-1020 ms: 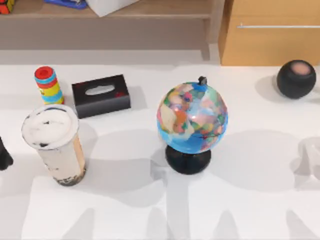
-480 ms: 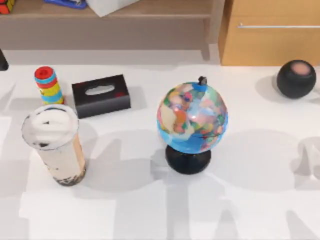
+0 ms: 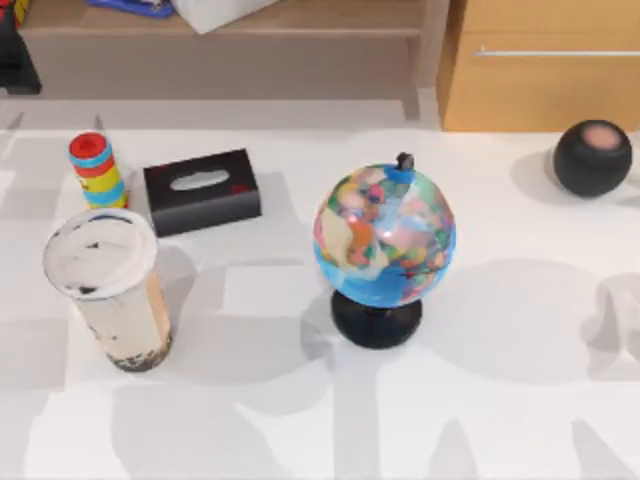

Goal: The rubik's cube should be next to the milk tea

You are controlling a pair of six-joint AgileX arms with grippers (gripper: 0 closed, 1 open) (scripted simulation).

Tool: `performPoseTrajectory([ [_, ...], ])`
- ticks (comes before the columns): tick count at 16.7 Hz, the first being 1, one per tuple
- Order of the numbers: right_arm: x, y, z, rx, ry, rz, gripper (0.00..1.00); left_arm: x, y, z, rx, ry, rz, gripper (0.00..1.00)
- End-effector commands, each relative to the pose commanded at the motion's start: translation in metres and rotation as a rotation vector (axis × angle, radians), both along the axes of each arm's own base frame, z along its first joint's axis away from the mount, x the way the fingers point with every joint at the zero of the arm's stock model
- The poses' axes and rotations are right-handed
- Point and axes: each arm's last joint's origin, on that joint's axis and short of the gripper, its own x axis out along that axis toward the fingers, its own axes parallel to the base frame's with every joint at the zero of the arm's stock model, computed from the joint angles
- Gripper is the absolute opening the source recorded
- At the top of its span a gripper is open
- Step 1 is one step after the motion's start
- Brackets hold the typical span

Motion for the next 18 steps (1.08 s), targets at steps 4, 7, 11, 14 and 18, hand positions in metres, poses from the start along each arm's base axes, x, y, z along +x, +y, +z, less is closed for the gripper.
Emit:
performPoseTrajectory([
  [4, 0.000, 0.000, 0.000, 0.000, 0.000, 0.000, 1.00, 0.022, 0.008, -0.025, 0.003, -0.003, 0.002, 1.00],
  [7, 0.000, 0.000, 0.000, 0.000, 0.000, 0.000, 1.00, 0.023, 0.009, -0.027, 0.003, -0.004, 0.002, 1.00],
  [11, 0.000, 0.000, 0.000, 0.000, 0.000, 0.000, 1.00, 0.026, 0.007, -0.026, 0.003, -0.002, 0.000, 1.00],
  [14, 0.000, 0.000, 0.000, 0.000, 0.000, 0.000, 1.00, 0.043, 0.008, -0.026, 0.003, -0.004, 0.002, 1.00],
  [18, 0.000, 0.000, 0.000, 0.000, 0.000, 0.000, 1.00, 0.072, 0.008, -0.026, 0.003, -0.005, 0.002, 1.00],
])
